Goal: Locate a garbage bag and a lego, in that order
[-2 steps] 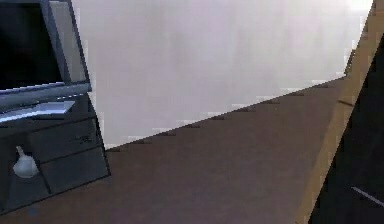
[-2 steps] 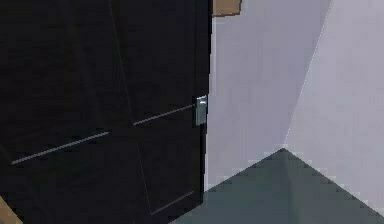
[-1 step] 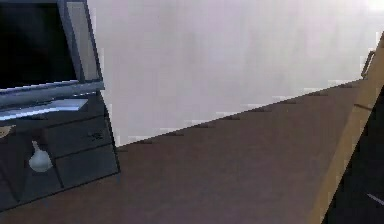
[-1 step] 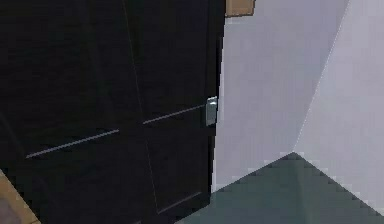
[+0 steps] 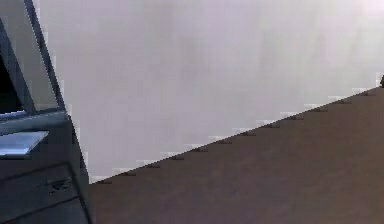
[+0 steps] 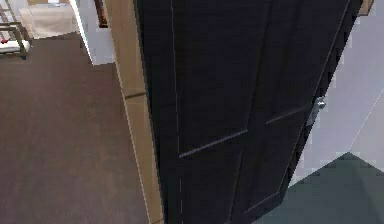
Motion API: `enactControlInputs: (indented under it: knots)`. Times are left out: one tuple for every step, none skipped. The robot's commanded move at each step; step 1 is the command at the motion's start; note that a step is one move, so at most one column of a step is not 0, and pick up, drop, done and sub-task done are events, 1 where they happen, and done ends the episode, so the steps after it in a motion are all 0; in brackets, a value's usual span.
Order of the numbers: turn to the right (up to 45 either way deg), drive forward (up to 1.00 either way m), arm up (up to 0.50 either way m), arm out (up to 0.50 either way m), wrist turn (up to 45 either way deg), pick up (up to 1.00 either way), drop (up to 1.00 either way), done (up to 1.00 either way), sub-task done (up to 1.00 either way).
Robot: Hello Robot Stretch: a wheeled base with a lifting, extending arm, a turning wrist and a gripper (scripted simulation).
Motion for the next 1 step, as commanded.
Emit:
enactControlInputs:
  knots:
    - [12.0, 0.0, 0.0, 0.0, 0.0, 0.0, 0.0, 0.0, 0.0]
